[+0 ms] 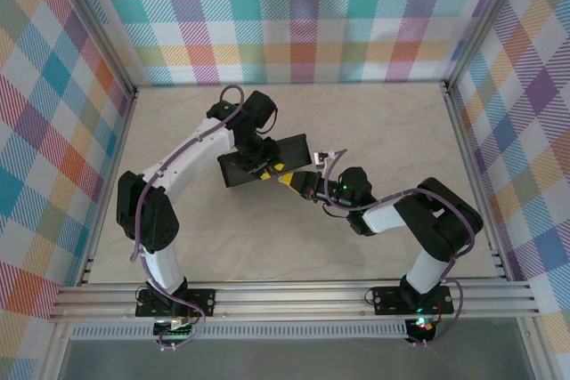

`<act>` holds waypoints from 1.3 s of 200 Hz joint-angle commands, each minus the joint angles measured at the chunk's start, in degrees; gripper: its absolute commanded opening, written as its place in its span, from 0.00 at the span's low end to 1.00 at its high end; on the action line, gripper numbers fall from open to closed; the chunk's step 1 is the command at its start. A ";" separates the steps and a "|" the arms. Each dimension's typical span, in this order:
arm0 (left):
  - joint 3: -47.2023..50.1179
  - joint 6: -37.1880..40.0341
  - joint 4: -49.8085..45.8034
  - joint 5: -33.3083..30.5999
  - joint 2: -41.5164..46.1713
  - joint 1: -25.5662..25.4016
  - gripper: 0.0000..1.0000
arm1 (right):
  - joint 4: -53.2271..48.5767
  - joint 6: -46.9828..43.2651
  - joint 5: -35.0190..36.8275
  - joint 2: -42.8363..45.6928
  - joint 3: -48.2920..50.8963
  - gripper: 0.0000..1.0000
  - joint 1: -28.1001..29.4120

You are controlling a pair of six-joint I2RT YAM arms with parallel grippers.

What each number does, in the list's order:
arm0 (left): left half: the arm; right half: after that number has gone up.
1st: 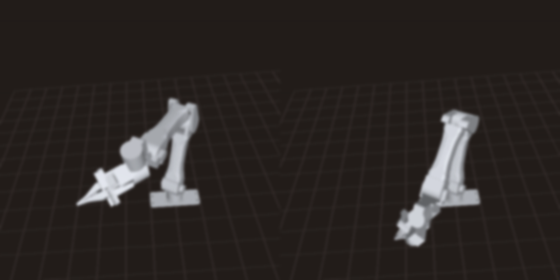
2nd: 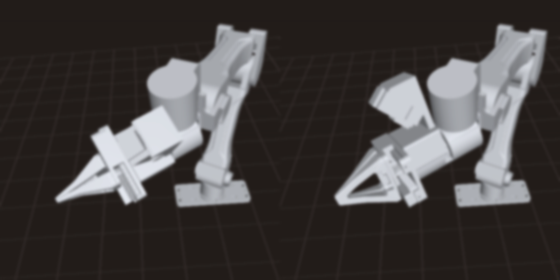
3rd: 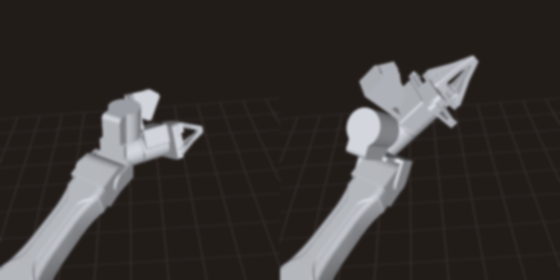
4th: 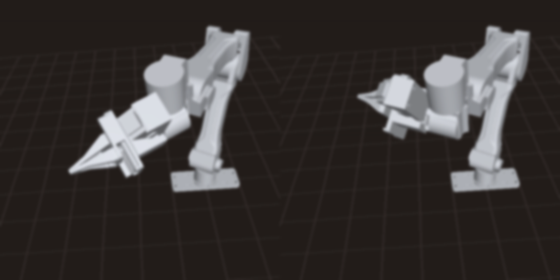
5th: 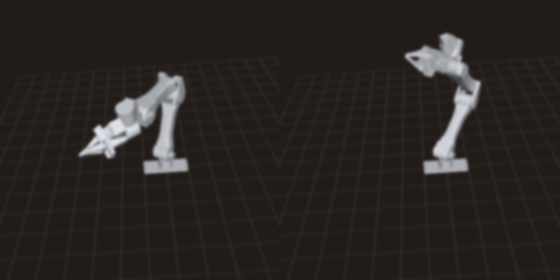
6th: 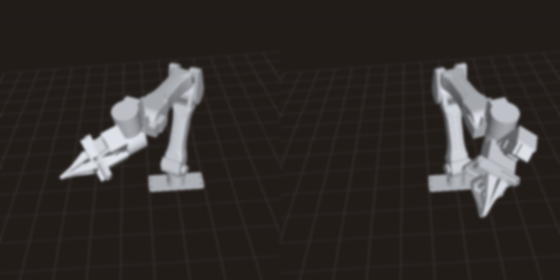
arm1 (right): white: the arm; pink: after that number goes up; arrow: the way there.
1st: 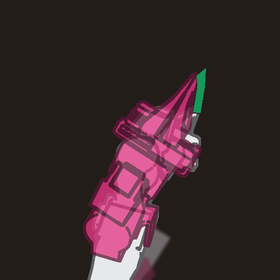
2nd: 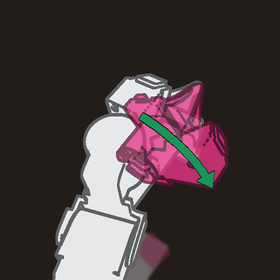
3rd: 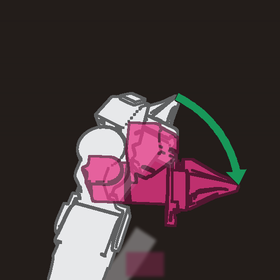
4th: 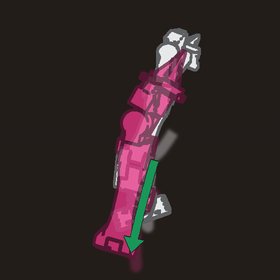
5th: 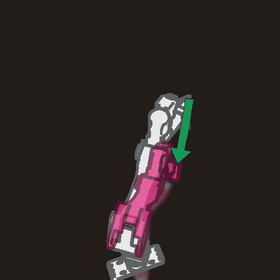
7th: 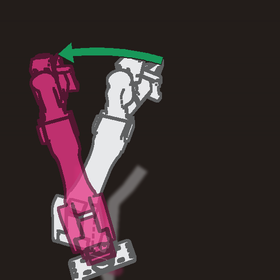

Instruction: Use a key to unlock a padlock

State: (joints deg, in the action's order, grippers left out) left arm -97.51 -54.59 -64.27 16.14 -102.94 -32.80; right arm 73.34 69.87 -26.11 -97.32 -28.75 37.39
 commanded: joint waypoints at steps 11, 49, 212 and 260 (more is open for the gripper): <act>0.45 0.36 0.10 3.54 3.57 0.53 0.00 | 3.83 0.18 0.58 -1.15 -2.58 0.00 -0.60; 0.72 0.45 0.31 3.68 3.82 1.01 0.00 | 5.73 1.18 0.82 -3.12 -2.67 0.00 -0.70; 3.11 -1.46 3.70 7.06 4.61 1.60 0.00 | 7.25 1.14 0.44 -6.02 -7.01 0.00 0.04; 3.48 -1.70 4.41 7.44 4.68 1.68 0.00 | 7.25 1.48 0.37 -6.75 -8.69 0.00 0.73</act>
State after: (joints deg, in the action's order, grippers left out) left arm -94.72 -56.12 -61.06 17.30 -101.08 -30.17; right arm 77.01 70.78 -26.96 -103.48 -33.76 37.21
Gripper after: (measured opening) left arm 0.276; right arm 0.045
